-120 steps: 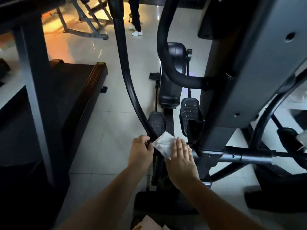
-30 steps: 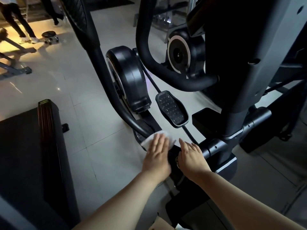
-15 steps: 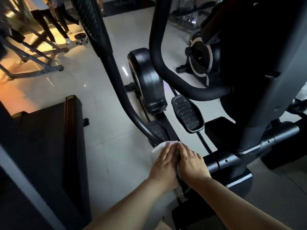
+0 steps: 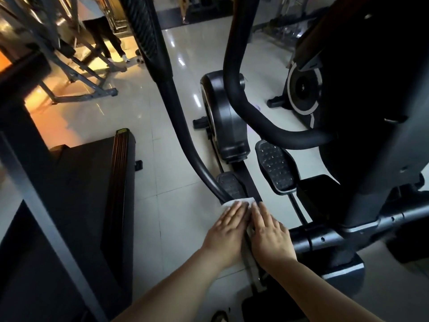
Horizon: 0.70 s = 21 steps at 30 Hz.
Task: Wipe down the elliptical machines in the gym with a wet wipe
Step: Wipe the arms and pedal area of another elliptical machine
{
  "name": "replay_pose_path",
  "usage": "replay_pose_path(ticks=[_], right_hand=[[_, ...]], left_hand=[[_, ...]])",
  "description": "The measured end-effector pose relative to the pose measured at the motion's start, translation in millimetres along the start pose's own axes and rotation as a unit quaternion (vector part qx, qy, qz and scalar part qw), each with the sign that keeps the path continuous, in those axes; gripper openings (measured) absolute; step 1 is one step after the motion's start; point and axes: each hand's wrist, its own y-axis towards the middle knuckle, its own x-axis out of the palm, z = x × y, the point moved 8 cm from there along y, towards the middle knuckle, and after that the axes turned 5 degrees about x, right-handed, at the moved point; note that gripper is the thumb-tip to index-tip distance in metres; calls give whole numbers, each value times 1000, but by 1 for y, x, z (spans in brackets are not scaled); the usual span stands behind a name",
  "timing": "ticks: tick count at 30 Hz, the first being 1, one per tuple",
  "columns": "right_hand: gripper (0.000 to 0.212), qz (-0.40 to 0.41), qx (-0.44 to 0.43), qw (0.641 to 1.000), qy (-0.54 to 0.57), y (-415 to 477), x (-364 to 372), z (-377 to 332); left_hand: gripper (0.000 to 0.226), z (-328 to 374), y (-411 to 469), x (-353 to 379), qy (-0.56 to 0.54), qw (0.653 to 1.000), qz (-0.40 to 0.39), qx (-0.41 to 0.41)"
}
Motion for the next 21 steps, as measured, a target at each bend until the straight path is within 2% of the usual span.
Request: replay_pose_path(ticks=[4,6,8,11,14,16,21], right_hand=[[75,-27,4,999,-30,-1,2,0],[76,-27,15,999,-23,-1,-1,-1],[75,-14,8,1000,-7,3,-2,-3],[75,49,-69,994,67,7,-11,-25],[75,0,-125,984,127,13,-5,-57],[72,-11,-128,982,137,19,0,-72],[69,32,-102,988,115,32,4,-96]], left_hand=[[90,-46,7,-22,30,996,3,-84],[89,-61,13,-36,76,990,14,-122],[89,-62,17,-39,74,987,12,-144],[85,-38,15,-22,53,996,-3,-67],[80,-37,10,-15,78,995,-64,-3],[76,-50,8,-22,68,995,-69,1],[67,-73,4,-46,96,994,-51,-7]])
